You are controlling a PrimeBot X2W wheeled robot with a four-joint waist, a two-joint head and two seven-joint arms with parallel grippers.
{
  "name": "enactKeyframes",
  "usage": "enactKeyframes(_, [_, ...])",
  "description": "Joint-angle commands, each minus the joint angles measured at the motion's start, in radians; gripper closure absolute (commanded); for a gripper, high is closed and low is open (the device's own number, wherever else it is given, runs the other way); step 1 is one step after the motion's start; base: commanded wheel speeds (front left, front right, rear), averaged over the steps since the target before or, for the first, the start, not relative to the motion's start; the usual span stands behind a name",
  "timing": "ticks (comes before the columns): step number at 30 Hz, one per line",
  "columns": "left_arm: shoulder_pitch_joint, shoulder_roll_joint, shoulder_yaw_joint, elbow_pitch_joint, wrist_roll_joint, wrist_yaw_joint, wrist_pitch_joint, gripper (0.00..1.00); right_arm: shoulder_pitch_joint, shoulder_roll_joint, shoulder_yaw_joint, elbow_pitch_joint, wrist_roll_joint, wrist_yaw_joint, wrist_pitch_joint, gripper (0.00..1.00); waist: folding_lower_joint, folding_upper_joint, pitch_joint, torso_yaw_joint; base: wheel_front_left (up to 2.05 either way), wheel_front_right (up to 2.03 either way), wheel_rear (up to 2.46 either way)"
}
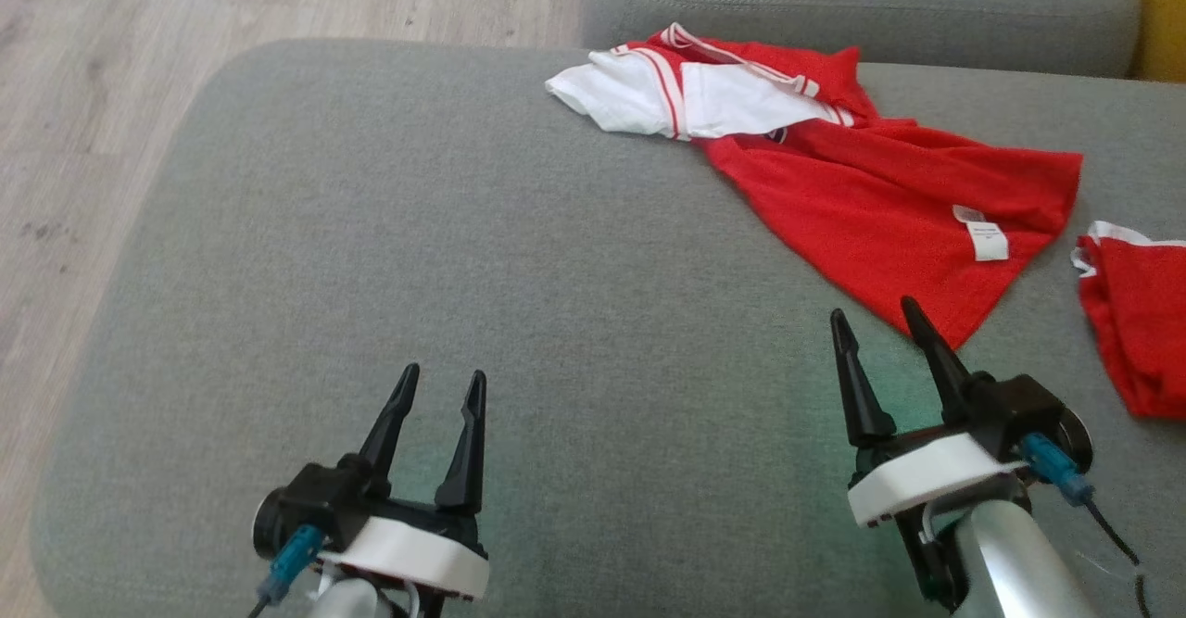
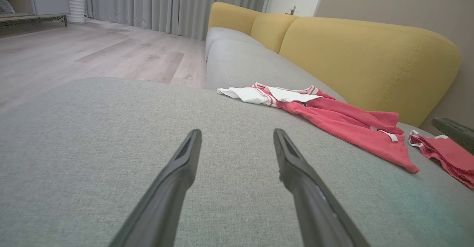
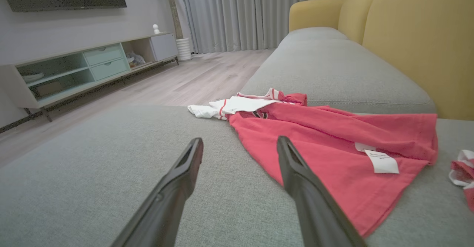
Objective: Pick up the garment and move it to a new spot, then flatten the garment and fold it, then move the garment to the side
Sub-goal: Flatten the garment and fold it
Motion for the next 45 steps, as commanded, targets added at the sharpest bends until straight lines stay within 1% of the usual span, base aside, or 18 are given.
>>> enactKeyframes(1, [-0.03, 0.003, 0.026, -0.034, -0.001, -0.005, -0.008, 0.0, -0.051, 0.004, 0.025, -0.021, -0.022, -0.001, -0.011, 0.0, 0.0001, 0.0, 0.011, 0.011, 0.0, 0.0, 0.0])
enactKeyframes(4, [-0.043, 0.003, 0.015, -0.036, -0.009, -0.005, -0.008, 0.0, -0.1, 0.004, 0.019, 0.011, -0.08, -0.001, 0.012, 0.0, 0.0001, 0.0, 0.037, 0.036, 0.0, 0.0, 0.0])
enactKeyframes(8, [-0.068, 0.003, -0.006, -0.037, -0.024, -0.005, -0.008, 0.0, -0.206, 0.004, -0.001, 0.074, -0.152, -0.001, 0.092, 0.0, 0.0001, 0.0, 0.089, 0.085, 0.0, 0.0, 0.0])
enactKeyframes(12, [-0.092, 0.003, -0.021, -0.032, -0.05, -0.005, -0.008, 0.0, -0.339, -0.001, -0.023, 0.191, -0.227, -0.001, 0.202, 0.0, 0.0001, 0.0, 0.144, 0.141, 0.0, 0.0, 0.0])
enactKeyframes(14, [-0.106, 0.003, -0.031, -0.033, -0.058, -0.005, -0.008, 0.0, -0.411, -0.02, -0.037, 0.256, -0.265, -0.001, 0.242, 0.0, 0.0001, 0.0, 0.172, 0.171, 0.0, 0.0, 0.0])
enactKeyframes(15, [-0.121, 0.003, -0.045, -0.032, -0.063, -0.005, -0.008, 0.0, -0.479, -0.034, -0.059, 0.323, -0.283, -0.001, 0.264, 0.0, 0.0001, 0.0, 0.197, 0.199, 0.0, 0.0, 0.0])
enactKeyframes(19, [-0.15, 0.003, -0.079, -0.03, -0.075, -0.006, -0.008, 0.0, -0.591, -0.075, -0.117, 0.443, -0.332, -0.001, 0.271, 0.0, 0.0001, 0.0, 0.234, 0.253, 0.0, 0.0, 0.0])
enactKeyframes(20, [-0.15, 0.003, -0.079, -0.03, -0.075, -0.006, -0.008, 0.0, -0.591, -0.075, -0.117, 0.443, -0.332, -0.001, 0.271, 0.0, 0.0001, 0.0, 0.234, 0.253, 0.0, 0.0, 0.0])
enactKeyframes(24, [-0.17, 0.003, -0.097, -0.032, -0.089, -0.006, -0.008, 0.0, -0.669, -0.103, -0.144, 0.548, -0.395, -0.001, 0.28, 0.0, 0.0001, 0.0, 0.257, 0.291, 0.0, 0.0, 0.0])
enactKeyframes(30, [-0.188, 0.003, -0.116, -0.032, -0.1, -0.006, -0.008, 0.0, -0.745, -0.135, -0.186, 0.676, -0.449, -0.001, 0.305, 0.0, 0.0001, 0.0, 0.281, 0.323, 0.0, 0.0, 0.0])
enactKeyframes(31, [-0.19, 0.003, -0.119, -0.031, -0.101, -0.006, -0.008, 0.0, -0.754, -0.136, -0.197, 0.693, -0.448, -0.001, 0.303, 0.15, 0.0001, 0.0, 0.282, 0.325, 0.0, 0.0, 0.0])
enactKeyframes(32, [-0.191, 0.003, -0.122, -0.03, -0.1, -0.005, -0.008, 0.0, -0.762, -0.136, -0.207, 0.707, -0.448, -0.001, 0.297, 0.9, 0.0001, 0.0, 0.283, 0.327, 0.0, 0.0, 0.0])
enactKeyframes(33, [-0.192, 0.003, -0.124, -0.029, -0.1, -0.005, -0.008, 0.0, -0.768, -0.137, -0.213, 0.717, -0.451, -0.001, 0.288, 1.0, 0.0001, 0.0, 0.283, 0.328, 0.0, 0.0, 0.0])
enactKeyframes(36, [-0.187, 0.003, -0.125, -0.022, -0.098, -0.002, -0.008, 0.0, -0.774, -0.114, -0.217, 0.753, -0.445, -0.001, 0.234, 1.0, 0.0001, 0.0, 0.269, 0.319, 0.0, 0.0, 0.0])
enactKeyframes(37, [-0.181, 0.003, -0.118, -0.017, -0.093, 0.0, -0.008, 0.0, -0.771, -0.085, -0.2, 0.778, -0.439, -0.001, 0.188, 1.0, 0.0001, 0.0, 0.252, 0.307, 0.0, 0.0, 0.0])
enactKeyframes(39, [-0.175, 0.003, -0.108, -0.012, -0.084, 0.001, -0.008, 0.0, -0.766, -0.054, -0.176, 0.808, -0.418, -0.001, 0.135, 1.0, 0.0001, 0.0, 0.23, 0.29, 0.0, 0.0, 0.0])
enactKeyframes(42, [-0.166, 0.003, -0.086, -0.008, -0.067, 0.001, -0.008, 0.0, -0.756, -0.017, -0.122, 0.852, -0.373, -0.001, 0.062, 1.0, 0.0001, 0.0, 0.195, 0.258, 0.0, 0.0, 0.0])
enactKeyframes(45, [-0.154, 0.003, -0.069, -0.005, -0.049, 0.0, -0.008, 0.0, -0.733, 0.001, -0.046, 0.877, -0.307, -0.001, 0.017, 1.0, 0.0001, 0.0, 0.159, 0.225, 0.0, 0.0, 0.0])
